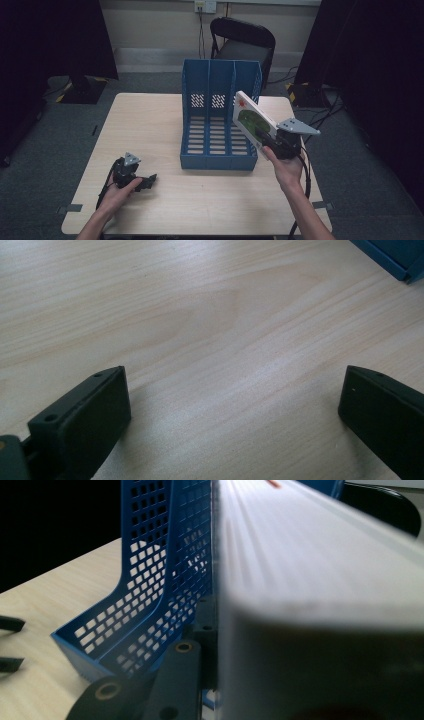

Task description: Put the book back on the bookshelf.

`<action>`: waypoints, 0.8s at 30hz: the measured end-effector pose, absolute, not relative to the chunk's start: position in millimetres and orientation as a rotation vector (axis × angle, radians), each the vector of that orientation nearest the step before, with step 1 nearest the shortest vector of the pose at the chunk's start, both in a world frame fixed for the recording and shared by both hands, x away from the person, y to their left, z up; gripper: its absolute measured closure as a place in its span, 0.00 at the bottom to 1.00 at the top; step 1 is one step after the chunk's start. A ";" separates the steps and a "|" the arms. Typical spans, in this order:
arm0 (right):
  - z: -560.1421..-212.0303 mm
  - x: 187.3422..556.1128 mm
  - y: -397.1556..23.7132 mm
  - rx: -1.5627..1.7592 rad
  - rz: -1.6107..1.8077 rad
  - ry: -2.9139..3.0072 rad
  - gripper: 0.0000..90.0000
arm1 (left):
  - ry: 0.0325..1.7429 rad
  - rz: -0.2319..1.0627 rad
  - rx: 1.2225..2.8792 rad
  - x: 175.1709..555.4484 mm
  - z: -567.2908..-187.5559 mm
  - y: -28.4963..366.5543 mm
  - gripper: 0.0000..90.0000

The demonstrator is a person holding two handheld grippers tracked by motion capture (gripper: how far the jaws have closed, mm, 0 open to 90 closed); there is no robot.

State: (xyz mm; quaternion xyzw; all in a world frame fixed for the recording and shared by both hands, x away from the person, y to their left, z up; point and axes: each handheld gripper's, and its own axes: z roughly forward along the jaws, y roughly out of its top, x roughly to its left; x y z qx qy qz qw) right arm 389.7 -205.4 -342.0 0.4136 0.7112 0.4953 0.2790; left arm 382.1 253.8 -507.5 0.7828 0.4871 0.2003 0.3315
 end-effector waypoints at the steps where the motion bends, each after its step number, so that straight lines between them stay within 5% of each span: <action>1: -342.0 390.7 -204.8 1.113 1.323 1.900 0.85 | 1.272 0.523 2.045 382.1 -507.5 253.9 0.00; 24: -350.6 432.7 -177.7 1.293 1.217 1.795 0.85 | 1.273 0.524 2.046 382.2 -507.5 253.8 0.00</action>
